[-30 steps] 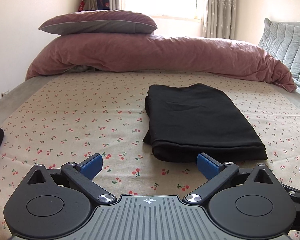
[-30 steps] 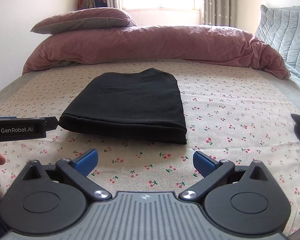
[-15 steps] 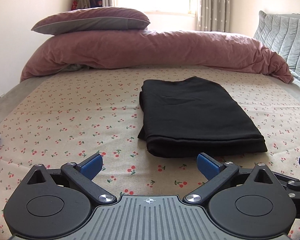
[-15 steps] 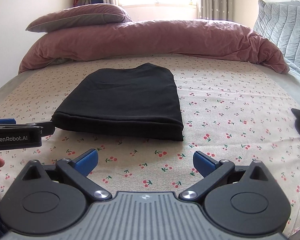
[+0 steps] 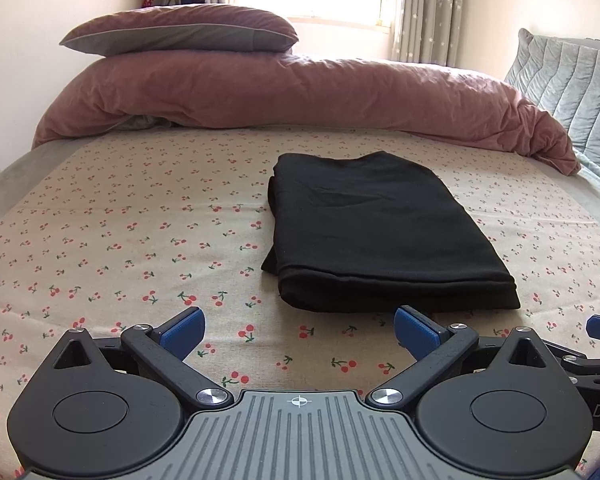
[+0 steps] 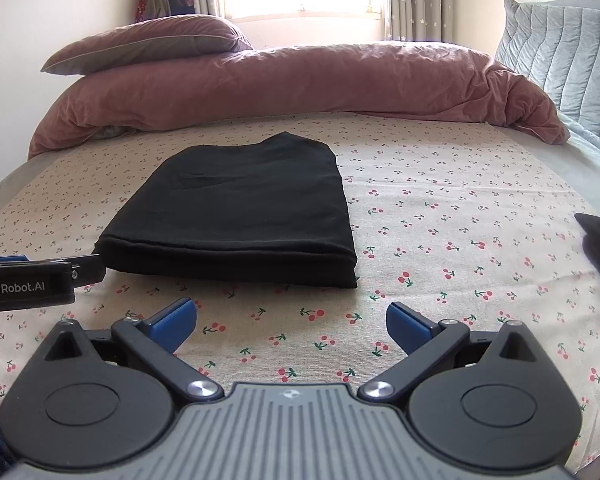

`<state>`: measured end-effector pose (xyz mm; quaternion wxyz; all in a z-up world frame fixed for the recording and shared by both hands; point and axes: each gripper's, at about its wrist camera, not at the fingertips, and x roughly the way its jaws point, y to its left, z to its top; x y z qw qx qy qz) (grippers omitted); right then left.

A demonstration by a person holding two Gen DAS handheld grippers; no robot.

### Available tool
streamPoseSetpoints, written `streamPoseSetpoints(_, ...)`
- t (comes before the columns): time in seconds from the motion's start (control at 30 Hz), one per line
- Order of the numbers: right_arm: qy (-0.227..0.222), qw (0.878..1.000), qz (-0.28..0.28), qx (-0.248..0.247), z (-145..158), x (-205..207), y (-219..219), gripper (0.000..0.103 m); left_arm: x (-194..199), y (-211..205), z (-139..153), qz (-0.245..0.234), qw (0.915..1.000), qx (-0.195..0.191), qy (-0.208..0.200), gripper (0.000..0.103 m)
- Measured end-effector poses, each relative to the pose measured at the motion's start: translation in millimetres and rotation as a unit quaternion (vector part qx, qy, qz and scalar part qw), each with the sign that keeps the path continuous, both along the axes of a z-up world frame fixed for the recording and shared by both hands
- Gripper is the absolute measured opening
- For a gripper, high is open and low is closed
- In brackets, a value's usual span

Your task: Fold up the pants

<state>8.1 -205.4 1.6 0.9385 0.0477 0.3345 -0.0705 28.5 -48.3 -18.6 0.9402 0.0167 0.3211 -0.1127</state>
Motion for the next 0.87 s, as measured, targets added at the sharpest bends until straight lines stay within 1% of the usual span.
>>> streamPoseSetpoints(0.17, 0.001, 1.000, 0.003, -0.005, -0.8, 0.6, 1.5, 0.091, -3.6, -1.0, 1.7, 0.011, 0.9998, 0.006, -0.018, 0.103)
streamPoseSetpoints(0.33, 0.000, 1.000, 0.004, -0.009, -0.8, 0.4, 1.8, 0.091, -1.2, -2.4, -0.5, 0.002, 0.9999, 0.011, -0.007, 0.103)
streamPoseSetpoints(0.57, 0.002, 1.000, 0.007, -0.012, -0.6, 0.2, 2.4, 0.091, -2.7, -5.2, -2.4, -0.003, 0.9995, 0.028, -0.013, 0.103)
streamPoseSetpoints(0.87, 0.001, 1.000, 0.008, -0.016, -0.5, -0.1, 4.2, 0.091, -0.6, 1.6, -2.0, 0.011, 0.9996, 0.025, -0.011, 0.103)
